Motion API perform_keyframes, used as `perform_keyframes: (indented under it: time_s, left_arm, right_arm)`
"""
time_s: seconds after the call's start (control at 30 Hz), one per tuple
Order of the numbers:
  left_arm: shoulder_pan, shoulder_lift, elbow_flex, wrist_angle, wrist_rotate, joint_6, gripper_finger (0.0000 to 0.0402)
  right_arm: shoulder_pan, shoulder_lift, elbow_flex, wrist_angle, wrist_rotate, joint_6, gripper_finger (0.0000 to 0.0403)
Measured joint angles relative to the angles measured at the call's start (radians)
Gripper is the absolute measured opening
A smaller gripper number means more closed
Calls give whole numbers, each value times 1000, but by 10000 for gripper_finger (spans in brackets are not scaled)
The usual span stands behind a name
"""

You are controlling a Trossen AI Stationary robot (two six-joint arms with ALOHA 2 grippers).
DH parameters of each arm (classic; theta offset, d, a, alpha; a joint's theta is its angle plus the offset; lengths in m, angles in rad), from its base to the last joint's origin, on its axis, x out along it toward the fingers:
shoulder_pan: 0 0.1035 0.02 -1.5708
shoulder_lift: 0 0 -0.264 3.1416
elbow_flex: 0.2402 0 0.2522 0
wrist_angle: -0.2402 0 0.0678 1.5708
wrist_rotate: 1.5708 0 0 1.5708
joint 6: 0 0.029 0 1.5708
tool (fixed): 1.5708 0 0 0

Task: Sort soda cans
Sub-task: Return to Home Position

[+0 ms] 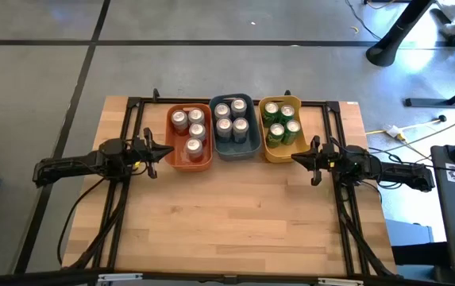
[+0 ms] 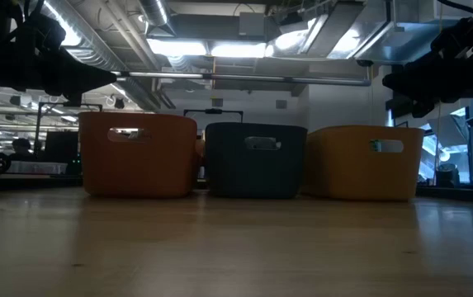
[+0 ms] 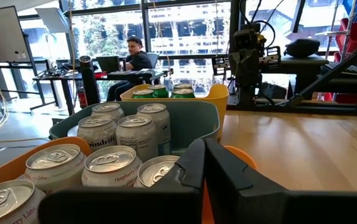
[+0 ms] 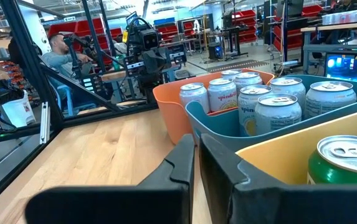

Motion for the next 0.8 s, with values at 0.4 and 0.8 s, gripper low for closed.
perform_keyframes:
  time_s: [0.4, 0.8]
  left_arm:
    - [0, 0, 0, 0, 0, 0, 4]
    - [0, 0, 0, 0, 0, 0, 7]
  right_arm:
    - [0, 0, 0, 0, 0, 0, 26]
    - [0, 0, 0, 1, 0, 0, 26]
